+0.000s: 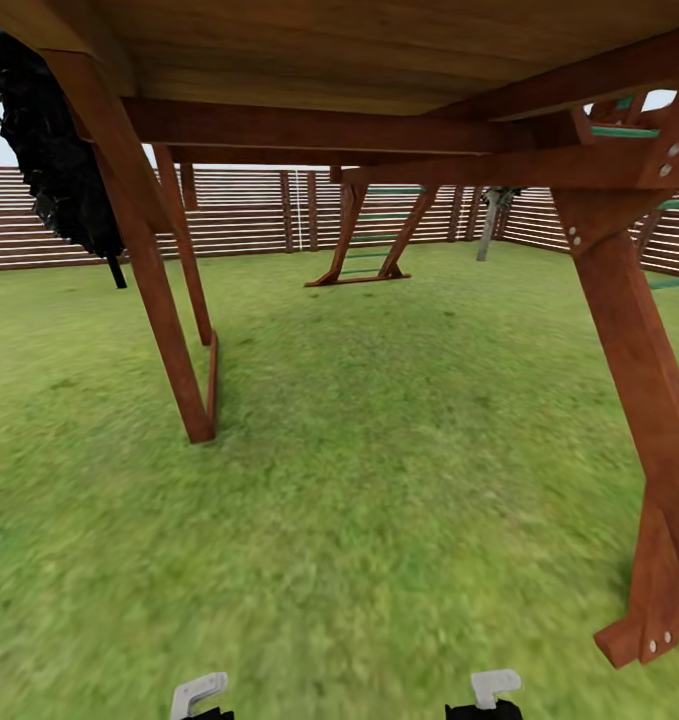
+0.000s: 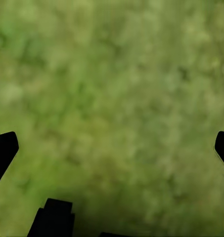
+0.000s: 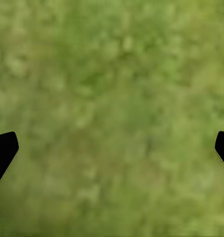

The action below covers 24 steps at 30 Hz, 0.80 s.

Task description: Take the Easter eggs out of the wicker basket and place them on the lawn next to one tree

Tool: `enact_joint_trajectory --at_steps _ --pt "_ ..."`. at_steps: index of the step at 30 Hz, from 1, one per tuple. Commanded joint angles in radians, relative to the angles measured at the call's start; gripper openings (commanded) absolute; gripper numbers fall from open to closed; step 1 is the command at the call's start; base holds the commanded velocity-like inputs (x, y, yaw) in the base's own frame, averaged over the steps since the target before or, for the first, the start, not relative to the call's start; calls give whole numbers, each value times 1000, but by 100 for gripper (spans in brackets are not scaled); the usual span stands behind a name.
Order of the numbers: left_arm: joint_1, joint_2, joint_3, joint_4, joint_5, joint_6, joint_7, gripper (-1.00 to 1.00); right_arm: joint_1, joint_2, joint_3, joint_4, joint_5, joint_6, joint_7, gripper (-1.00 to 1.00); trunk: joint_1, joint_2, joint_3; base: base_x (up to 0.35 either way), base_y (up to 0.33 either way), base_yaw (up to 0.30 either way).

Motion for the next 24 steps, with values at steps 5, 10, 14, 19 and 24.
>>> enact_joint_trajectory --at_steps 5,10,14,19,24 --pt "0 -1 3 10 9 7 -2 100 0 0 1 4 9 -9 -4 100 0 0 -1 315 0 0" --pt "0 -1 3 30 9 6 -2 100 0 0 1 4 8 -10 -4 100 0 0 -1 316 0 0" --pt "0 -1 3 32 8 5 -2 100 0 0 1 4 7 -10 -4 100 0 0 -1 316 0 0" --pt "0 -1 3 32 8 5 -2 100 0 0 1 4 7 -10 -4 100 0 0 -1 316 0 0" --pt "0 -1 3 32 8 5 -2 100 0 0 1 4 7 -10 -4 100 0 0 -1 316 0 0"
